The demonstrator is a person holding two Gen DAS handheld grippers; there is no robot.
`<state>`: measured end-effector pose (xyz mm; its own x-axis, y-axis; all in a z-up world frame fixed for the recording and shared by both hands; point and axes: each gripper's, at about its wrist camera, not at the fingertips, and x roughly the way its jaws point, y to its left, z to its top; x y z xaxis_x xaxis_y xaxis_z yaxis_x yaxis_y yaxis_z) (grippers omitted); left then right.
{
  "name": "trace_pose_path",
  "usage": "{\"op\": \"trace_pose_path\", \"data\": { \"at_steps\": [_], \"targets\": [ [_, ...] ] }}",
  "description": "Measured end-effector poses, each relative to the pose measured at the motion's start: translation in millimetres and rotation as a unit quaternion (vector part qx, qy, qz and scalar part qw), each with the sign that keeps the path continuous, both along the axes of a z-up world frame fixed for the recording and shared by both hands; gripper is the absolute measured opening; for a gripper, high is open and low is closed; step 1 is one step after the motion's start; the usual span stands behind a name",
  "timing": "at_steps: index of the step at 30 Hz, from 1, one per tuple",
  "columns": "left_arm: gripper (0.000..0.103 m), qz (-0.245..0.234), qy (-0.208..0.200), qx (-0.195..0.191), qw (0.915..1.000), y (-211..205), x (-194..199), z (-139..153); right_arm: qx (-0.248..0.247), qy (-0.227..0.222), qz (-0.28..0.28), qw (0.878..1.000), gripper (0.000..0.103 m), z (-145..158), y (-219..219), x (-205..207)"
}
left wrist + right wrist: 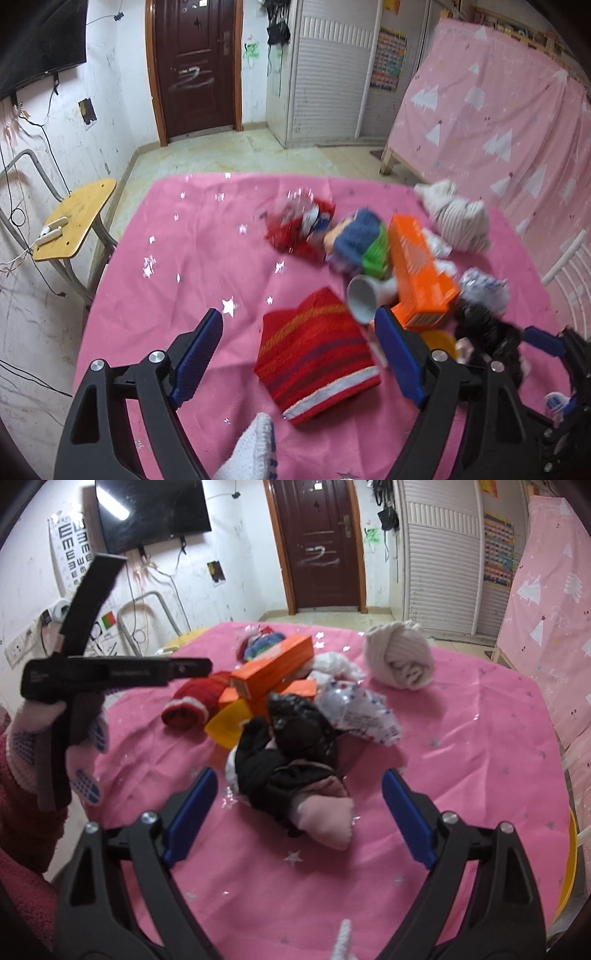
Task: Collect trash
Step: 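Return to the bed and grasp the red knit hat with the left gripper, then grasp the black glove with the right gripper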
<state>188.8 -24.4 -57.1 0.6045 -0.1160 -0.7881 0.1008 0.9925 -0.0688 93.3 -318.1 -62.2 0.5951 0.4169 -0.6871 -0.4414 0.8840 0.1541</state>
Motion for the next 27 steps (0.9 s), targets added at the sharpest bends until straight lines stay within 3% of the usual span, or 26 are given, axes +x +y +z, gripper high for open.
{"op": "trace_pose_path", "data": {
  "at_steps": [5, 8, 15, 20, 27],
  "targets": [
    [0.076, -0.005, 0.007, 0.014, 0.9999, -2, 1, -14, -0.018, 0.002, 0.008, 1.000, 0.086, -2, 11, -1],
    [0.075, -0.011, 0.002, 0.027, 0.9996, -7, 0, -18, -0.034, 0.004, 0.006, 0.999, 0.073, -4, 16, -2],
    [0.036, -0.018, -0.005, 0.048, 0.9987, -14, -5, -23, -0.037, 0.005, 0.002, 0.999, 0.060, -6, 14, -5],
    [0.026, -0.008, -0.008, 0.039, 0.9992, -10, -9, -22, -0.029, 0.004, 0.005, 1.000, 0.052, -5, 13, -10],
    [0.017, 0.021, -0.021, 0.021, 0.9993, 6, -16, -12, 0.037, 0.019, 0.035, 0.999, 0.050, 1, 13, -17]
  ]
}}
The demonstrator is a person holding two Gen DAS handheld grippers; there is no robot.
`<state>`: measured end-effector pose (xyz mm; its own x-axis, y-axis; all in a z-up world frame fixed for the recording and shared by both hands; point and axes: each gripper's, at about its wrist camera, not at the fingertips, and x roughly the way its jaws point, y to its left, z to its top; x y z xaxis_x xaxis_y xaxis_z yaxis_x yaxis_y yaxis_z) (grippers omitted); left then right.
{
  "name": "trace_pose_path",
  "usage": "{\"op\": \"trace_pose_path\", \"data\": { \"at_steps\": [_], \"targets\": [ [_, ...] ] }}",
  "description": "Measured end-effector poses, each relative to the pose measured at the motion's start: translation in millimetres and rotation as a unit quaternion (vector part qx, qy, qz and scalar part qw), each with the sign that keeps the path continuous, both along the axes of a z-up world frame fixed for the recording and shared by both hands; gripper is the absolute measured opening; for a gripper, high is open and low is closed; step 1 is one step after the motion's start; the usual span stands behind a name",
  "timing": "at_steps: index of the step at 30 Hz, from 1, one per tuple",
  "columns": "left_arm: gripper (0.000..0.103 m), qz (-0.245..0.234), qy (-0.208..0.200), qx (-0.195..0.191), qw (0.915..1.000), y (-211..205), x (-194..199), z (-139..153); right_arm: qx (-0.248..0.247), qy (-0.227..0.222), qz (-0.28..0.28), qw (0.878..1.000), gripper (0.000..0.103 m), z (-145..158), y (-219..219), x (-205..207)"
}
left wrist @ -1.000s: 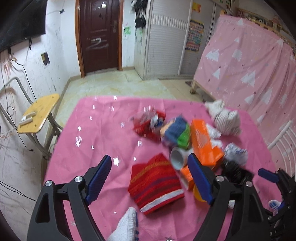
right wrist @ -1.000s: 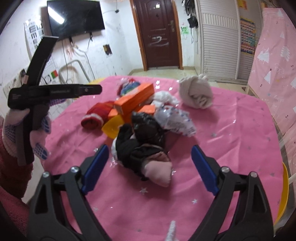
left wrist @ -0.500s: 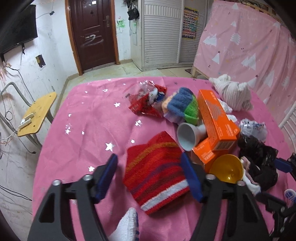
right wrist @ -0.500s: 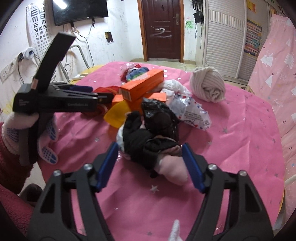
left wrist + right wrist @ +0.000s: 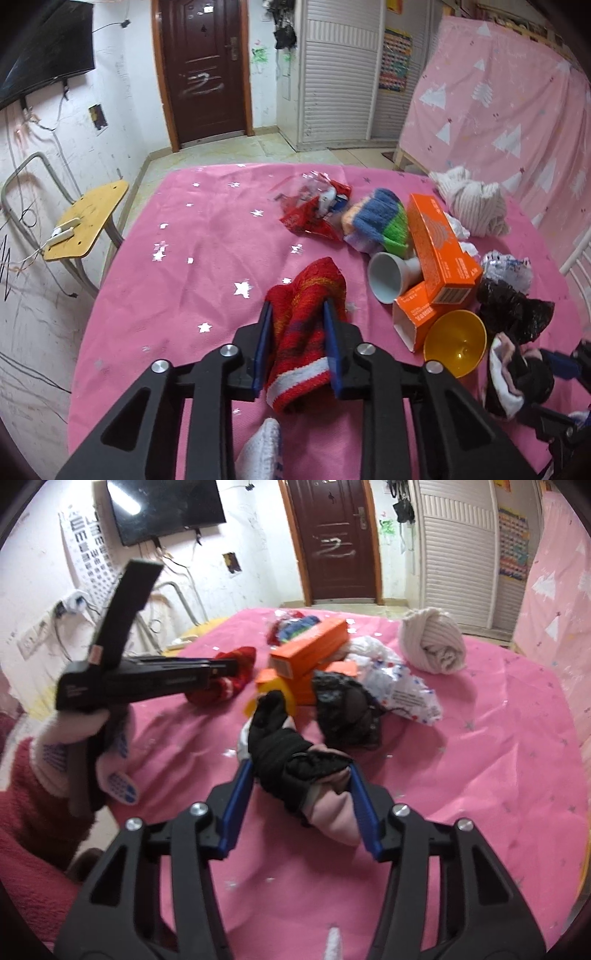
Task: Collect trash
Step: 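Grasp the black glove with the right gripper, then carry the hat and glove to the yellow bucket and release both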
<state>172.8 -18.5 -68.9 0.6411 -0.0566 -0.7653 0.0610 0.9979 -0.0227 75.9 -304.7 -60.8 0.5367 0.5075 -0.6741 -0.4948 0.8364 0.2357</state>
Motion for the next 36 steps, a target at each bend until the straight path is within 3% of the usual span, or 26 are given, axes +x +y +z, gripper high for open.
{"op": "trace_pose_path", "data": {
  "at_steps": [6, 14, 26, 36],
  "targets": [
    [0.017, 0.016, -0.035, -0.006, 0.9992, 8, -14, 24, 0.055, -0.007, 0.026, 0.998, 0.050, 16, 1, -8],
    [0.017, 0.005, -0.080, -0.011, 0.9967, -5, -32, 61, 0.075, -0.035, 0.007, 0.997, 0.050, 34, -21, -15],
    [0.017, -0.036, -0.104, -0.009, 0.9939, -54, -46, 86, 0.102, -0.069, -0.062, 0.991, 0.050, 48, -90, -20],
    [0.017, -0.075, -0.110, -0.009, 0.9911, -101, -51, 97, 0.122, -0.087, -0.141, 0.979, 0.050, 48, -160, -24]
  ]
}}
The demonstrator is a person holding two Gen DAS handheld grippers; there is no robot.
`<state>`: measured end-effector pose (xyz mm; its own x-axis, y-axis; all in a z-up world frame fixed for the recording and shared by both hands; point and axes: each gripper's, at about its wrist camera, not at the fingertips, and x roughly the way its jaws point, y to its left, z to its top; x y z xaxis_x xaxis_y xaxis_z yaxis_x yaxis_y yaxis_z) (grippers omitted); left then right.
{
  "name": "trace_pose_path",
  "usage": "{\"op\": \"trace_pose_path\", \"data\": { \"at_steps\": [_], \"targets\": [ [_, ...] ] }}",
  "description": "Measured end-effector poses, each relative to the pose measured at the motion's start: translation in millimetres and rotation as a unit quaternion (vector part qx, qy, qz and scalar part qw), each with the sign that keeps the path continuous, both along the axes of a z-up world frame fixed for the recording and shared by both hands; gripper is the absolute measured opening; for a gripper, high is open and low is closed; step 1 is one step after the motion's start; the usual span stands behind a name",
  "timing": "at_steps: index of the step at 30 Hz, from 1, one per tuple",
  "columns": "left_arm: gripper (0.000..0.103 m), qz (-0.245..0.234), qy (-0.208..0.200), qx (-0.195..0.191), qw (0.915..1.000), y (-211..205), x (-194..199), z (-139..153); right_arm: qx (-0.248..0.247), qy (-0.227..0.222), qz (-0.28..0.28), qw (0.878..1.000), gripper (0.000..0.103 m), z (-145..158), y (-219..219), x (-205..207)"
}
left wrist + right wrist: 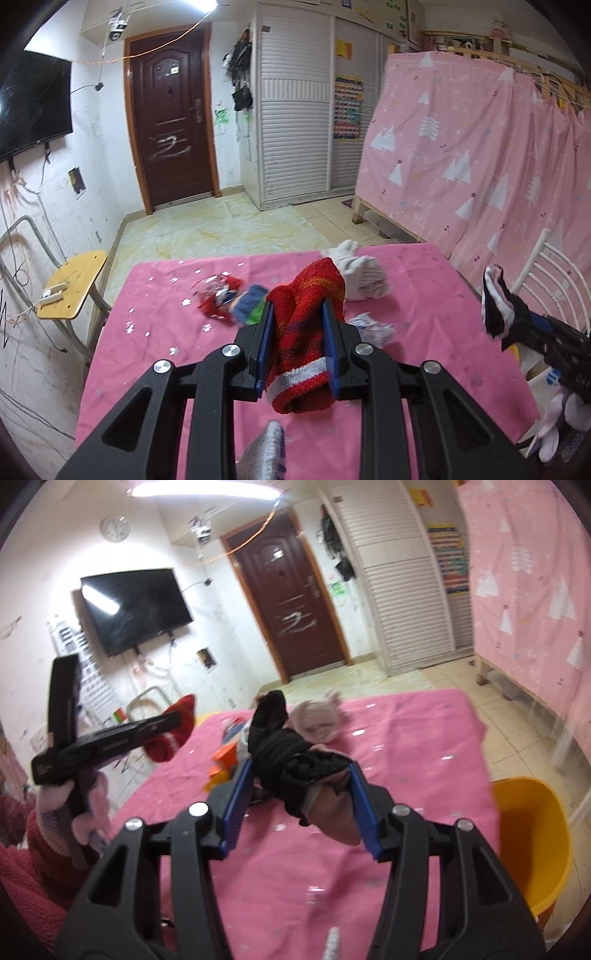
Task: Collect trash
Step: 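Carry the hat and glove to the yellow bucket and release both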
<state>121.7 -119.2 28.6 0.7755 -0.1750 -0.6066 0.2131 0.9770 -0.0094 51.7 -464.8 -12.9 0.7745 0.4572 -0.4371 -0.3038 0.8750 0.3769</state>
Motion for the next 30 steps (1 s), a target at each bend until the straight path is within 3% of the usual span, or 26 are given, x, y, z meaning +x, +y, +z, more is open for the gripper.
{"op": "trace_pose_path", "data": {
  "at_steps": [15, 23, 30],
  "targets": [
    [0.017, -0.085, -0.004, 0.003, 0.9964, -102, -3, 10, -0.026, -0.014, -0.144, 0.989, 0.051, 1, -99, -5],
    [0.017, -0.128, 0.003, 0.003, 0.9918, -158, -6, 10, -0.056, 0.007, -0.213, 0.975, 0.051, -22, -130, 7],
    [0.017, -0.159, 0.009, 0.007, 0.9871, -202, -7, 9, -0.046, 0.033, -0.236, 0.970, 0.052, -52, -155, 17]
  ]
}}
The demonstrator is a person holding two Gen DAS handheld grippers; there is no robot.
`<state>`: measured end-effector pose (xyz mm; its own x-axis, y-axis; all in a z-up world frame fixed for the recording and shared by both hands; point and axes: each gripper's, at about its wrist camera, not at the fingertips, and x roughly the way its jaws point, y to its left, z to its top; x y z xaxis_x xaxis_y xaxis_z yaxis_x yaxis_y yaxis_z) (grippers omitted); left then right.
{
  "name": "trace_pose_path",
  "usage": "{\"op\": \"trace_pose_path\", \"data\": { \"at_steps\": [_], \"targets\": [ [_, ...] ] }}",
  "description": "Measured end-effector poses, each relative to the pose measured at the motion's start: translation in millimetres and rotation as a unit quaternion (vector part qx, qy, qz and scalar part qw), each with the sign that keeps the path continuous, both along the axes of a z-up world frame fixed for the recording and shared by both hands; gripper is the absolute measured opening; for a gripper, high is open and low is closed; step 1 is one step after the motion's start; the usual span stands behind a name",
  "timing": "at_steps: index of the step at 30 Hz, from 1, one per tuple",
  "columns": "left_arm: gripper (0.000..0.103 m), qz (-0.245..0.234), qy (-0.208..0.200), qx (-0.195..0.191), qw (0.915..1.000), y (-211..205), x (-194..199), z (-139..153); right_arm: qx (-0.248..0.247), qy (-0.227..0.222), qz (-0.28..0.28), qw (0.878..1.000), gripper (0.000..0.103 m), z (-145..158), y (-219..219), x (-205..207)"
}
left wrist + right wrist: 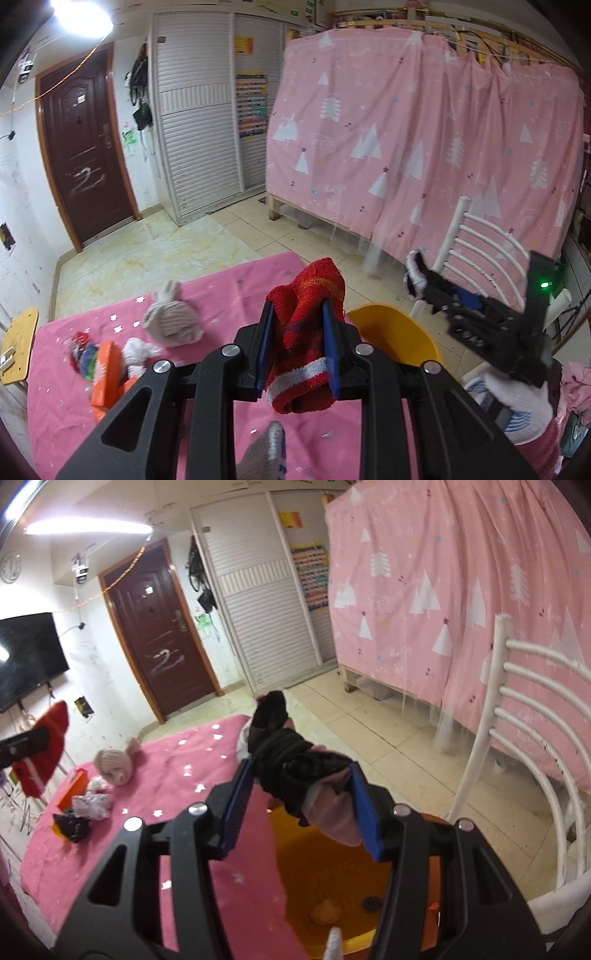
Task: Collect trash
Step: 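Carry the hat and glove to the yellow bucket and release both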
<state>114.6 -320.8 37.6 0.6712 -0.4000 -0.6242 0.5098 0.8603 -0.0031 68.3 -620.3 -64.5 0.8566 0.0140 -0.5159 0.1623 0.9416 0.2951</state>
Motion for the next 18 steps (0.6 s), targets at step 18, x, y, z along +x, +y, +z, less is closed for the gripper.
{"op": "trace_pose_path", "data": {
  "at_steps": [18],
  "targets": [
    [0.036, -0.073, 0.042, -0.051, 0.9951, -83, 19, -16, 0.038, -0.010, -0.058, 0.998, 0.072, -8, -42, -11]
  ]
}}
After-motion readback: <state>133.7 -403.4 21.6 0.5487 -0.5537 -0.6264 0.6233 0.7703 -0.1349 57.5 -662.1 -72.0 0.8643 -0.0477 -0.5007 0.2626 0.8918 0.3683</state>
